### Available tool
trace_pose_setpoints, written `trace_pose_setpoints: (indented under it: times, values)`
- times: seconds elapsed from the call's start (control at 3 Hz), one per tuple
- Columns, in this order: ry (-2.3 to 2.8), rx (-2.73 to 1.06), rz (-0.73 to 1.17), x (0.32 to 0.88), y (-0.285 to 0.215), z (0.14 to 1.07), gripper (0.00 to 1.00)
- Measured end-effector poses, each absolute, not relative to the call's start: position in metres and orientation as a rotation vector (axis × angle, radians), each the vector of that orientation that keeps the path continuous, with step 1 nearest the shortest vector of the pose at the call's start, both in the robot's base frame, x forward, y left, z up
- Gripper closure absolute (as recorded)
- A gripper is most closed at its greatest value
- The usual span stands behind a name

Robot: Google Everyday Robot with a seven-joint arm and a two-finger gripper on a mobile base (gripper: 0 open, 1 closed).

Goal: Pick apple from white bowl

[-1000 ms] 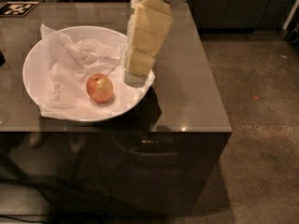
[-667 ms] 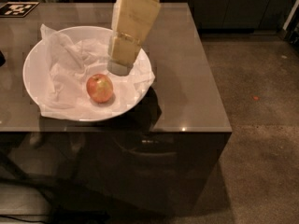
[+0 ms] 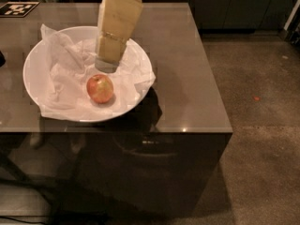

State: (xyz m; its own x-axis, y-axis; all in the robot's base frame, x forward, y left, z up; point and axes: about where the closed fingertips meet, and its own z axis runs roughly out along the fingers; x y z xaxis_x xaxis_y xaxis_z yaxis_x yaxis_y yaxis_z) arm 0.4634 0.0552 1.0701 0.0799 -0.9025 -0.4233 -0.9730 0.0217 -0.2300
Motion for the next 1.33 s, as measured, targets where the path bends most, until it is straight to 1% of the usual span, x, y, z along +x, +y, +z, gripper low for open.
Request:
trace_pose_setpoints:
  times: [0.67, 1.0, 1.33]
  values:
    - [1.922, -1.908, 0.260, 0.490, 0.067, 1.035, 0.00]
    - [1.974, -1.899, 0.263, 0.507, 0.061, 1.010, 0.00]
    - [2.030, -1.932, 0.278, 0.529, 0.069, 0.971, 0.00]
